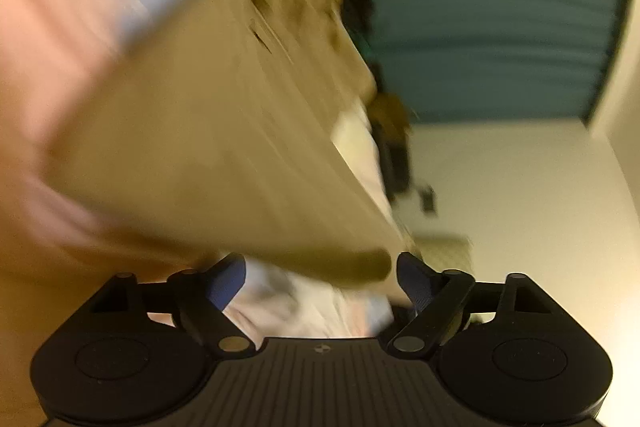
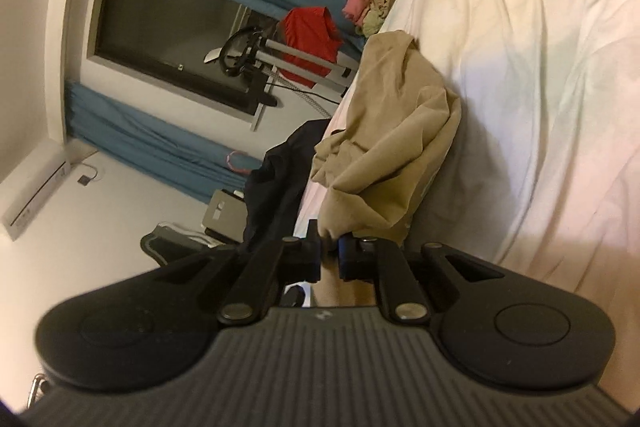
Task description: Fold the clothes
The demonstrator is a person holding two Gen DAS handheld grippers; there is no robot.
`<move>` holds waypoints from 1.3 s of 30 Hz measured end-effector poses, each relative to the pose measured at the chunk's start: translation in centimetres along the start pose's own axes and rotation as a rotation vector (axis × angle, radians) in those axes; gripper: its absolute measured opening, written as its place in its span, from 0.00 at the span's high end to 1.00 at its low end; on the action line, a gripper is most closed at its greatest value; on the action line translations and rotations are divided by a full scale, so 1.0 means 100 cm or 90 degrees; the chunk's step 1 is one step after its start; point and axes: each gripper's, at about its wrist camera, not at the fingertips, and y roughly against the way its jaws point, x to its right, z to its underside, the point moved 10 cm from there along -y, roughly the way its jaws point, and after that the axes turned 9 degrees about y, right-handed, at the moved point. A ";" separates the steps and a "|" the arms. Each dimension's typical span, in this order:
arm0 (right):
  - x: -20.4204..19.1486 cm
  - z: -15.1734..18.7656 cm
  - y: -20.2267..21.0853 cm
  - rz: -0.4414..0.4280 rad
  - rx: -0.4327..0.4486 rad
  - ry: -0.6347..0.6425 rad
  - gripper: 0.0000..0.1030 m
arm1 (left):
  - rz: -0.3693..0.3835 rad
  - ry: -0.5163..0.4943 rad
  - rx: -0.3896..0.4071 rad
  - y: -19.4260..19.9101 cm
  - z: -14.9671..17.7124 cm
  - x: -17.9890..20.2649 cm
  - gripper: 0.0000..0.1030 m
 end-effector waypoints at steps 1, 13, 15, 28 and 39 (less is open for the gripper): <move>0.001 0.000 0.000 0.003 0.001 -0.001 0.89 | -0.006 -0.002 0.026 0.006 -0.007 -0.001 0.21; 0.025 0.007 0.004 0.052 -0.023 -0.046 0.90 | -0.035 0.031 0.109 0.047 -0.041 -0.029 0.68; 0.028 0.009 0.003 0.058 -0.030 -0.052 0.89 | -0.037 0.021 0.116 0.047 -0.045 -0.029 0.77; 0.049 0.025 -0.005 0.094 -0.075 -0.083 0.87 | -0.033 0.024 0.125 0.047 -0.048 -0.026 0.83; 0.071 0.036 -0.007 0.116 -0.091 -0.156 0.47 | -0.048 0.019 0.124 0.050 -0.046 -0.028 0.84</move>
